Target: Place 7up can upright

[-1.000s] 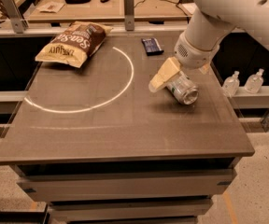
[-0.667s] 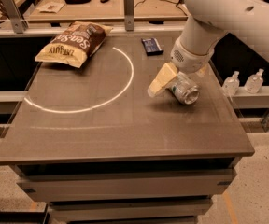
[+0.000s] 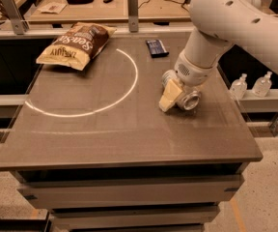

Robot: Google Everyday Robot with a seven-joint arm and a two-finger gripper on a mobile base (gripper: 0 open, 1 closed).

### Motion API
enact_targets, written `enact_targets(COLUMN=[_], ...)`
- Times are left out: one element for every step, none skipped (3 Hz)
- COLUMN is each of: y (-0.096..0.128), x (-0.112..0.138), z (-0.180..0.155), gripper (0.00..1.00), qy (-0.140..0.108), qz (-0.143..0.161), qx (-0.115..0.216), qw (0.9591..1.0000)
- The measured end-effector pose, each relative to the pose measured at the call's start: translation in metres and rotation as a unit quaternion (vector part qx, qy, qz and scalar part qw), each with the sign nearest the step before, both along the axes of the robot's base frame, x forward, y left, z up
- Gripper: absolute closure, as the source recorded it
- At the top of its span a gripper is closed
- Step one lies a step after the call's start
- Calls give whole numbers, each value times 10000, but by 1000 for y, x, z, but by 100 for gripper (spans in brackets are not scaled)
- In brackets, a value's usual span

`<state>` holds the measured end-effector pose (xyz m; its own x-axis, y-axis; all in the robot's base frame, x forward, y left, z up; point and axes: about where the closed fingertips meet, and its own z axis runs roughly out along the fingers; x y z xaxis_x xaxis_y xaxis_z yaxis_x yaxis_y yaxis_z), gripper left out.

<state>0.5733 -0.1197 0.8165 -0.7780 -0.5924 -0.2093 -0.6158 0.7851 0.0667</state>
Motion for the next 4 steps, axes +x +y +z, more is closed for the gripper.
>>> enact_targets(y=[0, 0, -1, -2], x=[0, 0, 11, 17], z=[5, 13, 36, 67], gripper=[64, 88, 100, 100], qy=[2, 0, -271, -567], qz=[15, 15, 102, 179], qx=[8, 9, 132, 446], qw=[10000, 10000, 9995, 9972])
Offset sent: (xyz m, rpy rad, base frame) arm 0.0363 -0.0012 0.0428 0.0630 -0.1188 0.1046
